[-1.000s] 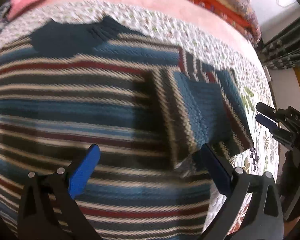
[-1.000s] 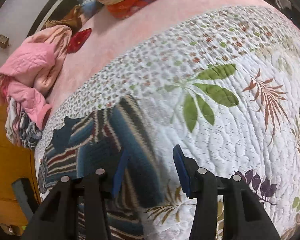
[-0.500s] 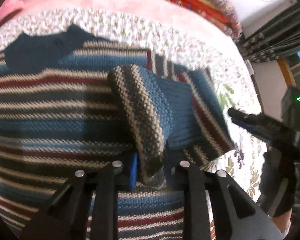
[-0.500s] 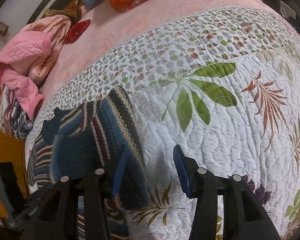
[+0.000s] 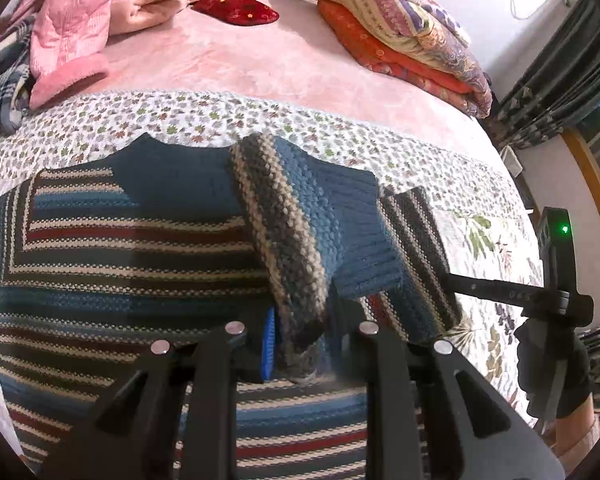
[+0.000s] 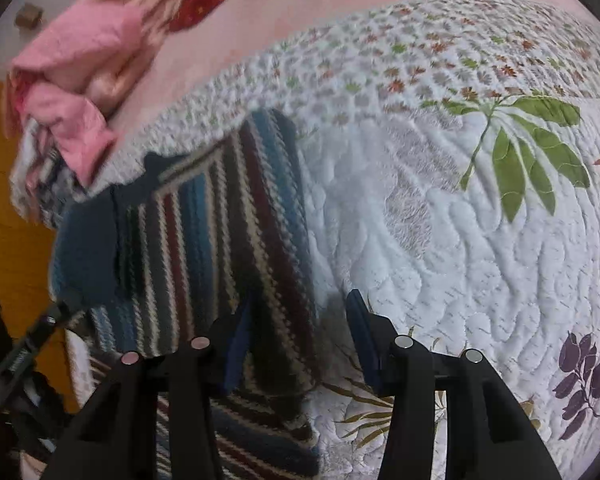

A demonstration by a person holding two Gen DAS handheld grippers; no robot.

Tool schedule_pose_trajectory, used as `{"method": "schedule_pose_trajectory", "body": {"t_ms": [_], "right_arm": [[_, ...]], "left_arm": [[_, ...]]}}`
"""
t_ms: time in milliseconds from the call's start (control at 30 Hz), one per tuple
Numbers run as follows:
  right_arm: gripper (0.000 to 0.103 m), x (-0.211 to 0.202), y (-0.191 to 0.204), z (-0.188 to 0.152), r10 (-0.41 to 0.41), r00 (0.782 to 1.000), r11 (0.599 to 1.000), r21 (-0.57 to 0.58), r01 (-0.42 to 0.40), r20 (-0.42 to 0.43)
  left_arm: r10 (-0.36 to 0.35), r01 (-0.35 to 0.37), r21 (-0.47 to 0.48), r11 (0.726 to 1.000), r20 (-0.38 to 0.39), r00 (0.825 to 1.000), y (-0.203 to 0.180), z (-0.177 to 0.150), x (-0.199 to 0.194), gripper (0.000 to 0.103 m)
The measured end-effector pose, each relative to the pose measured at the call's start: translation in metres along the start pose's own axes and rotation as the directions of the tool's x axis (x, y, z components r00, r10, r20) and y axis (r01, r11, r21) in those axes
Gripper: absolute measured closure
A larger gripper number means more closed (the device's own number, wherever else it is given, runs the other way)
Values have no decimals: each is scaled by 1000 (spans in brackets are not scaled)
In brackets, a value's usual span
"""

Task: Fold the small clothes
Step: 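Lay the sleeve flat on the body and open the right tool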

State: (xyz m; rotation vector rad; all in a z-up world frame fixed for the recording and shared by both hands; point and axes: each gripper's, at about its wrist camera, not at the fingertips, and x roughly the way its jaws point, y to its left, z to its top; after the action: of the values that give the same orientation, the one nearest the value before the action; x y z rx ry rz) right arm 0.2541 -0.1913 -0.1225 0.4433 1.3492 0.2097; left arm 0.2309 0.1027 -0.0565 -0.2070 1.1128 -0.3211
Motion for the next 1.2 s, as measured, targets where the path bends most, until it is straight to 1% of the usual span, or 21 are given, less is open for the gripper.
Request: {"method": "schedule_pose_trajectory", "body": {"t_ms": [133,233,333,367,433,500,533,567,633,700,733,767,833,867,900,1000,1033,1067,1100,1133,1200], "right_arm": [[60,11,-3,-3,-54,998,999,3,54,-9],[61,14,-7,-5,-45,999,999,19,46,-9],[61,13,-6,-6,-47,999,999,10,47,-8],[61,13,-7,-6,-47,999,999,9,48,-8],[61,13,-6,-4,-47,999,999,10,47,-9],[61,12,-6,-4,-44,999,999,19,44,-12],[61,12,-6,-3,-44,999,999,24,45,-11],[61,12,-4,-1,-47,999,999,26,47,-10],[60,7,-1,0,-69,998,998,11,69,4],[59,5,4,1,-92,996,996,-7,92,15],[59,5,6,1,-103,995,995,-16,103,19],[59,5,8,0,-111,994,994,-22,111,20],[59,7,9,0,-120,993,992,-29,121,21],[59,7,9,0,-120,993,992,-29,120,20],[59,8,8,1,-115,993,993,-24,116,19],[58,8,4,2,-96,995,995,-13,96,16],[58,9,3,2,-90,996,996,-9,90,15],[58,9,1,2,-84,996,996,-4,84,14],[58,9,0,2,-75,997,997,5,75,12],[58,8,-2,1,-69,998,998,11,69,12],[58,6,-5,0,-62,998,998,17,62,10]], "left_arm": [[23,-24,-33,999,-24,999,29,-7,10,81],[72,-73,-59,996,-24,997,54,-8,11,74],[144,-144,-90,986,0,990,85,-9,-2,73],[192,-189,-102,977,15,981,100,-10,-11,75],[230,-225,-126,966,26,973,118,-12,-24,74],[229,-222,-155,963,27,973,126,-14,-34,74],[220,-212,-166,963,27,975,127,-16,-38,70],[213,-205,-169,964,31,977,123,-18,-42,65],[210,-202,-144,969,41,977,109,-20,-43,62],[211,-207,-64,976,49,976,78,-18,-38,57],[210,-208,-34,978,51,976,67,-18,-34,52],[207,-208,23,978,53,977,47,-17,-28,46],[207,-211,115,971,44,977,16,-14,-14,41],[225,-228,169,959,37,974,0,-12,-3,40],[263,-264,226,938,33,964,-15,-12,9,40],[354,-345,305,888,25,935,-32,-10,40,40],[375,-362,317,877,21,927,-32,-10,47,42],[416,-396,335,855,15,909,-32,-10,57,61],[437,-413,337,846,4,899,-28,-9,63,75],[432,-406,326,854,-7,902,-24,-8,64,89],[363,-350,242,905,-12,932,-10,-4,52,95]]}}
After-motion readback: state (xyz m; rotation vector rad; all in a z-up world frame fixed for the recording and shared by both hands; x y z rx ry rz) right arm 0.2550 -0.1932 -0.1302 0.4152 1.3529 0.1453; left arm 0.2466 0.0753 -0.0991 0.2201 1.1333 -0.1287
